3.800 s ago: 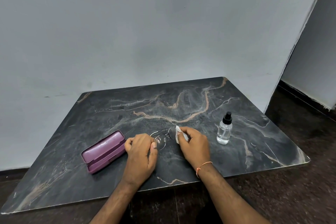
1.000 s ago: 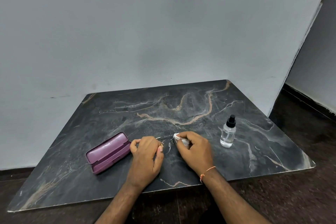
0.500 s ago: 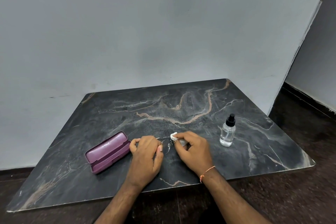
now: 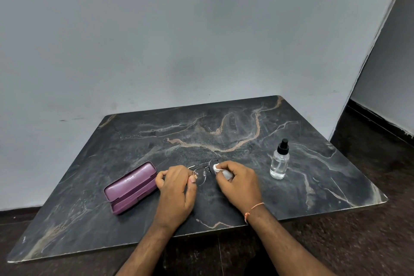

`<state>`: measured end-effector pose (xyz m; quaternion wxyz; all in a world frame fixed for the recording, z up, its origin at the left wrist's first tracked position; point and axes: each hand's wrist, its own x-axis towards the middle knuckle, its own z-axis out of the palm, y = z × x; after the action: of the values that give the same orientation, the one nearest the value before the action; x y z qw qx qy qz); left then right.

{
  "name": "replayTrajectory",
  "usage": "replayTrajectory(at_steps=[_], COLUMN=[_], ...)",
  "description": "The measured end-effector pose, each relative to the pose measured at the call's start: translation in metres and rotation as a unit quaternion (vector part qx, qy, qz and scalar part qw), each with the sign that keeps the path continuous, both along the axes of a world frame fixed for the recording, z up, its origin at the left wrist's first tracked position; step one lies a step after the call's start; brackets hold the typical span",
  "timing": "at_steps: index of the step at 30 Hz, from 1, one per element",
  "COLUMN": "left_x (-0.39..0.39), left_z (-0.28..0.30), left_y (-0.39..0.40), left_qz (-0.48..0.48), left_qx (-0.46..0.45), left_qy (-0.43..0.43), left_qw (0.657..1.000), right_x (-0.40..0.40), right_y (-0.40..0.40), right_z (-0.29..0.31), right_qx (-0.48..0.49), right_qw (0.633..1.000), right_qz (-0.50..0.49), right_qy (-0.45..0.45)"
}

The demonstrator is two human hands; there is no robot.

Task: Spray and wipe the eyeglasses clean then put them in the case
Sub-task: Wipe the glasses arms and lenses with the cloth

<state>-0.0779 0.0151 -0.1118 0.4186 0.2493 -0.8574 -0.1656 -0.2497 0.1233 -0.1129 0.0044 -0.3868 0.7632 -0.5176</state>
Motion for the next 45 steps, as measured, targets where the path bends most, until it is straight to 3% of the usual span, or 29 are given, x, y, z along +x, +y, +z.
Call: replayTrajectory(at_steps=[4, 11, 18, 30, 45], left_x=[0.000, 0.001, 0.000, -0.005, -0.001], left_z=[-0.001, -0.002, -0.008, -0.008, 0.003], left_y=[0.000, 0.000, 0.002, 0.002, 0.013], left_qz=[-0.002, -0.003, -0.008, -0.042, -0.026], left_qx=[0.001, -0.006, -0.058, -0.096, -0.058], left_qy=[0.003, -0.008, -0.091, -0.143, -0.228], left_qw=[1.000, 1.000, 0.994, 0.984, 0.972], right_x=[-0.005, 0.004, 0.000, -0.002, -0.003], right_y=[-0.003, 0.003, 0.011, 0.031, 0.038], right_z=[-0.002, 0.000, 0.003, 0.007, 0.012], right_qx=[0.024, -0.027, -0.152, -0.196, -0.217], right_qw=[0.998, 0.998, 0.982, 0.942, 0.922], right_qz=[-0.049, 0.057, -0.027, 0.019, 0.014], right_qy=[-0.007, -0.008, -0.110, -0.272, -0.320])
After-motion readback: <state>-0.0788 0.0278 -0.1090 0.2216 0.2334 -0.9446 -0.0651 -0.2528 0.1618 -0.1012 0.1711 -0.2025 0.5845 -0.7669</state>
